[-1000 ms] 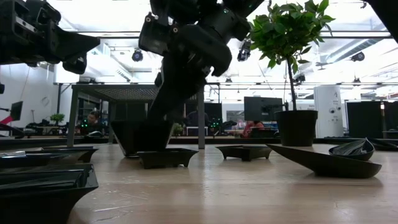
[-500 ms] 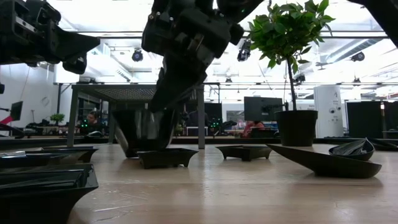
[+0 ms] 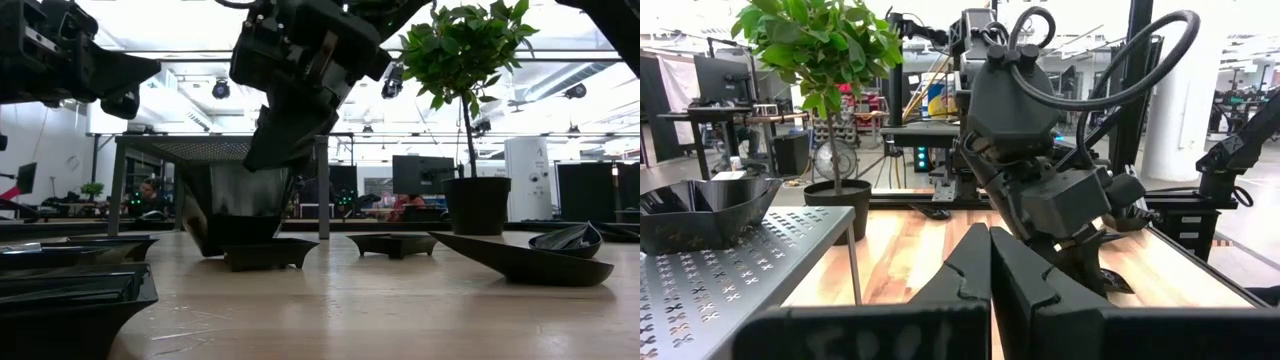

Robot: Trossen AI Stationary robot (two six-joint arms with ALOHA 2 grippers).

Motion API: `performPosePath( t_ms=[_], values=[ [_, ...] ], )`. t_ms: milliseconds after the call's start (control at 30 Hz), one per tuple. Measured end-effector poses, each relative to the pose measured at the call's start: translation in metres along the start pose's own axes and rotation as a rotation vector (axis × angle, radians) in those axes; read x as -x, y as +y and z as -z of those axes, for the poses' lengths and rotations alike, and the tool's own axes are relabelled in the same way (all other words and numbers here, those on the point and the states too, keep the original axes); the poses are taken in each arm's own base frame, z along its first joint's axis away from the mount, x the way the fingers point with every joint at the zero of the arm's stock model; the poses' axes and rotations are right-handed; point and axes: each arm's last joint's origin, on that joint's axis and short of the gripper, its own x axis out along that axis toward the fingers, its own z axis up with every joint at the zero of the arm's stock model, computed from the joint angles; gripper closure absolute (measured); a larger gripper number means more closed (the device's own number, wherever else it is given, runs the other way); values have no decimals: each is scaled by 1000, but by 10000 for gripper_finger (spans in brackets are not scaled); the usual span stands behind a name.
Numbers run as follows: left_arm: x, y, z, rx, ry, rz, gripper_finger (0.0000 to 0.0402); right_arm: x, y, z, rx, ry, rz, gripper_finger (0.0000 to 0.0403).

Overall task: Pick & Place Mini shaped plates
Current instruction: Stack the distorted square plate on top of the distorted square plate on the shelf

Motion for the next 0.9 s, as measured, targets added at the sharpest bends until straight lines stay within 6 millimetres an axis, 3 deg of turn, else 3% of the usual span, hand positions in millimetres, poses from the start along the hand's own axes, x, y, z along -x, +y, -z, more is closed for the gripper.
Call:
performPosePath(
  t_ms=[900],
  values=[
    [0,0,0,0,0,0,401,-3,-2,5,7,-5,-74,394]
  ],
)
